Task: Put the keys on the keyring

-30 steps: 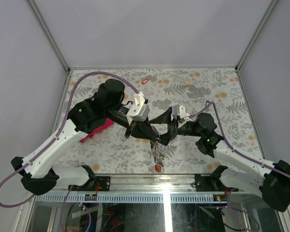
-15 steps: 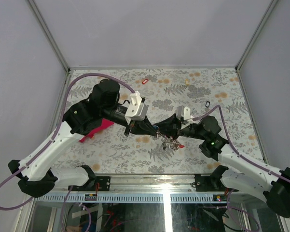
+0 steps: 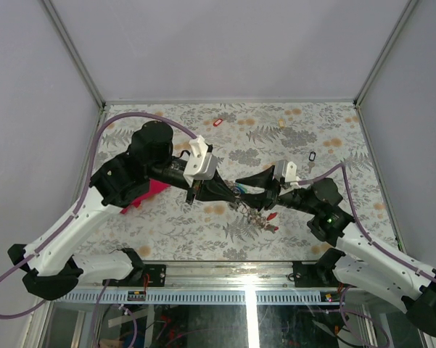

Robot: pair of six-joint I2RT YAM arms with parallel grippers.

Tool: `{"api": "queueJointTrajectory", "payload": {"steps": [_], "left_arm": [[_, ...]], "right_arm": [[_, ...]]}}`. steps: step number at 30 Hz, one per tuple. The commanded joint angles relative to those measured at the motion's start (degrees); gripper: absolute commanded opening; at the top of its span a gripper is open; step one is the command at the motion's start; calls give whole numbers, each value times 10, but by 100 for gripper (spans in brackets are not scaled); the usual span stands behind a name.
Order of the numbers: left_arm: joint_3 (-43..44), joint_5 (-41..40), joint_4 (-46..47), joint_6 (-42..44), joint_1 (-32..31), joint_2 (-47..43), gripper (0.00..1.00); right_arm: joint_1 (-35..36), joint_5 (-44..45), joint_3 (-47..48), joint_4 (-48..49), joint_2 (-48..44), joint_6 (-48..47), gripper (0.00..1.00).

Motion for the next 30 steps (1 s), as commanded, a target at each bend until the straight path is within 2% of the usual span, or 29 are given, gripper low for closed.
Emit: {"api": "queueJointTrajectory", "payload": {"steps": [1,3,6,11,16,21,25,30], "left_arm": [[26,49,32,-13,1,6,0],[35,61,21,-6,1,12,0],[46,75,2,3,1,20,0],[57,101,-16,8,1,32,0],[61,123,-19,5,1,42,0],[65,136,-20,2,1,50,0],[64,140,-20,-1,1,51,0],[62,139,-20,0,1,49,0]], "right_arm": [[-4,-15,-2,56,-1,2,61],[-5,-20,-3,50,-7,-9,71],[-5,-28,1,22,-20,-36,79],[-4,-73,16,-7,-28,-61,83],[-5,-115,22,32,-3,-39,87],[-5,-126,14,103,20,0,83],[-5,-137,16,133,34,18,76],[-4,-147,20,144,48,34,52]]}}
